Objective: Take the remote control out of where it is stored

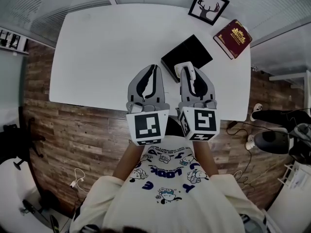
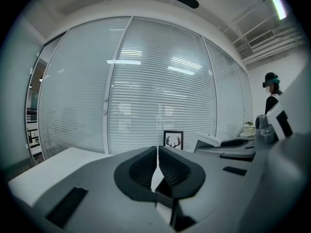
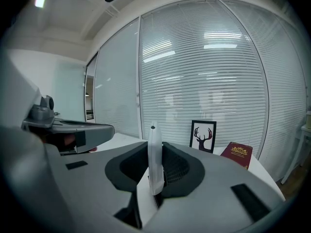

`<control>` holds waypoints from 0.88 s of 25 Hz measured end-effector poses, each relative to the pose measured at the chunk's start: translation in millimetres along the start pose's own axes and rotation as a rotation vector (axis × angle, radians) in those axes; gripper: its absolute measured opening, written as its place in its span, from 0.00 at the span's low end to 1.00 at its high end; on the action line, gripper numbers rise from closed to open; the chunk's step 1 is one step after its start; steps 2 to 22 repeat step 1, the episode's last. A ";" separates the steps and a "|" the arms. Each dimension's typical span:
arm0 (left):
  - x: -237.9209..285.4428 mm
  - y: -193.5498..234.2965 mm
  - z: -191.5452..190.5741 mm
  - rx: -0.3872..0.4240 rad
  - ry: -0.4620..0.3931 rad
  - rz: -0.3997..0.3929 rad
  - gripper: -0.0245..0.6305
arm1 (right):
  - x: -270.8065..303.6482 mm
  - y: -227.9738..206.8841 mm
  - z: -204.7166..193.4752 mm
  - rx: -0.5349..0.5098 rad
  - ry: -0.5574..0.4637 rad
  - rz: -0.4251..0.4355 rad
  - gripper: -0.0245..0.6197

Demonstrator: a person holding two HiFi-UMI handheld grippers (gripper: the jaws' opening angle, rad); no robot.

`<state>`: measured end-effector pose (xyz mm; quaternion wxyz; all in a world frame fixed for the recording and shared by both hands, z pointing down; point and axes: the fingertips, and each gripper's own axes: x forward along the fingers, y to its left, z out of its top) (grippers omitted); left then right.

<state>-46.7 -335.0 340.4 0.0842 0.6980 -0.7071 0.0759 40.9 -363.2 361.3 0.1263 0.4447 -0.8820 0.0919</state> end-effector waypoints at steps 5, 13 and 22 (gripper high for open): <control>-0.1 0.0 0.0 0.000 0.000 -0.001 0.08 | -0.2 0.3 0.1 0.001 0.000 0.000 0.17; -0.1 0.0 0.0 0.000 0.000 -0.001 0.08 | -0.2 0.3 0.1 0.001 0.000 0.000 0.17; -0.1 0.0 0.0 0.000 0.000 -0.001 0.08 | -0.2 0.3 0.1 0.001 0.000 0.000 0.17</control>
